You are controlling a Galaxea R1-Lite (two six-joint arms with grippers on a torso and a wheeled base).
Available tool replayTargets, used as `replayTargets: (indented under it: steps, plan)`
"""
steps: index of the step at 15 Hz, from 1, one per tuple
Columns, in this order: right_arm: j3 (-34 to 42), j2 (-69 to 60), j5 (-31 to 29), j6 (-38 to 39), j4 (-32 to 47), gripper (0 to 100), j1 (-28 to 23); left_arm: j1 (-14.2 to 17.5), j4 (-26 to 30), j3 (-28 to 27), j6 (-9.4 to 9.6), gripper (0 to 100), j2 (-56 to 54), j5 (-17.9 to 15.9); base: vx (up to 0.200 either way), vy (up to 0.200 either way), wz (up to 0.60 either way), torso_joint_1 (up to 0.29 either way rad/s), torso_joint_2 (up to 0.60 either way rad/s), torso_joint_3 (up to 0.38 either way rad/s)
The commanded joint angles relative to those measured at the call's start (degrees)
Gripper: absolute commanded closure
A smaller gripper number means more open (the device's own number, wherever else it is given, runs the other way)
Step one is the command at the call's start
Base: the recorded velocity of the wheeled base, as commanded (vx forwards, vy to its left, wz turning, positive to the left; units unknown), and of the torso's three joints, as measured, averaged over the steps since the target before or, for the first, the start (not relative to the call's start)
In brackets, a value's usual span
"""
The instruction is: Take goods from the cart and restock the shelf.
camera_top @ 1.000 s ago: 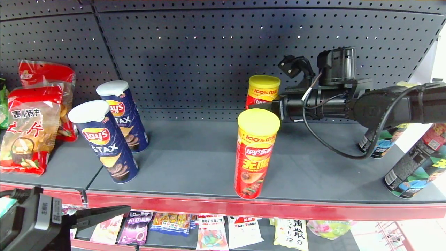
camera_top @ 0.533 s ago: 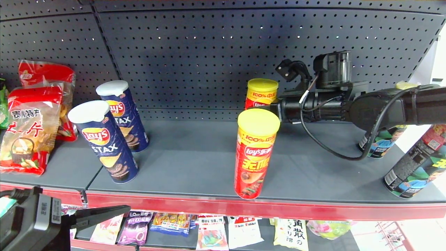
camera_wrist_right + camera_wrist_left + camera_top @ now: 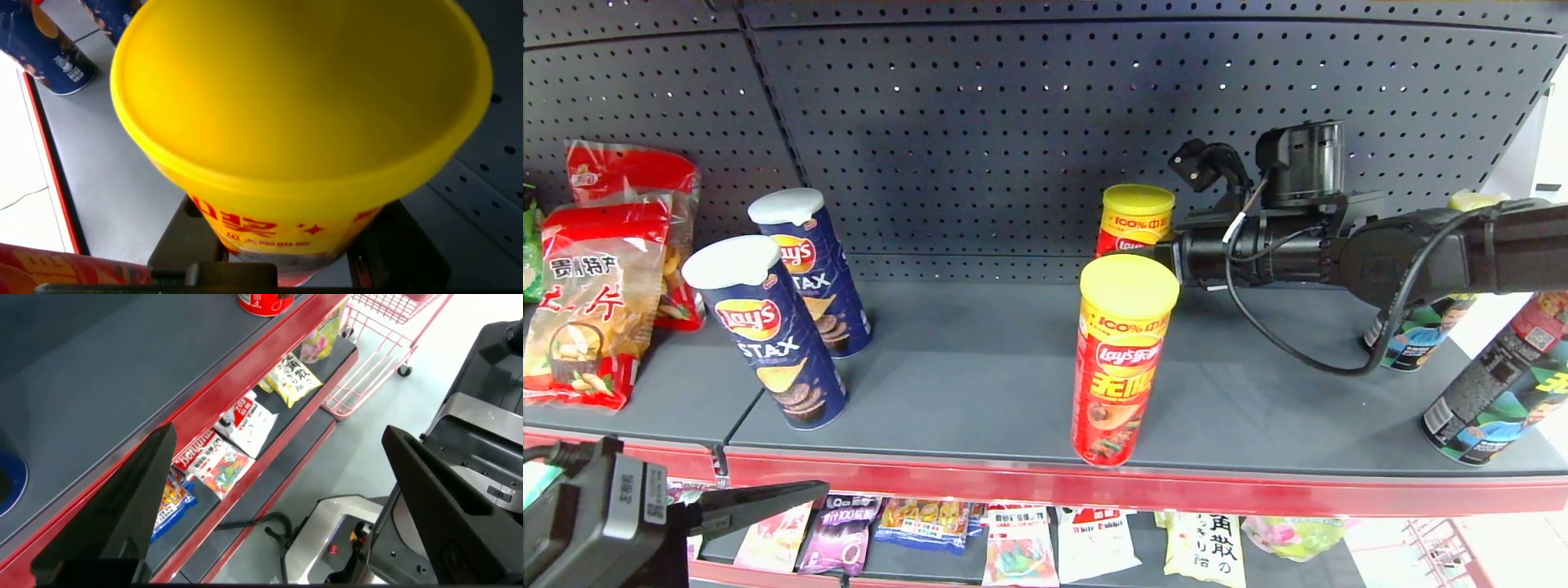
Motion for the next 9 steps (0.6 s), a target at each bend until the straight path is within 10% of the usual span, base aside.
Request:
replayTargets:
  steps: [1, 4, 5, 9]
  plan:
    - [-0.16, -0.22, 0.01, -0.03, 0.01, 100, 0.03, 0.04, -0.01, -0.07, 0.01, 0, 0.25, 0.01, 0.0, 0.0, 0.0, 0.0, 0.0, 0.0]
    - [0.37, -0.14, 0.01, -0.12, 0.01, 100, 0.12, -0.05, -0.01, -0.16, 0.01, 0, 0.52, 0.01, 0.0, 0.0, 0.0, 0.0, 0.0, 0.0]
    - [0.54, -0.22, 0.01, -0.12, -0.08, 0, 0.12, -0.05, -0.01, -0.07, 0.01, 0, 0.69, 0.01, 0.0, 0.0, 0.0, 0.0, 0.0, 0.0]
    - [2.21, -2.33, -0.43, -0.03, 0.01, 0, 0.12, -0.05, -0.01, -0.16, 0.01, 0, 0.96, 0.01, 0.0, 0.0, 0.0, 0.0, 0.0, 0.0]
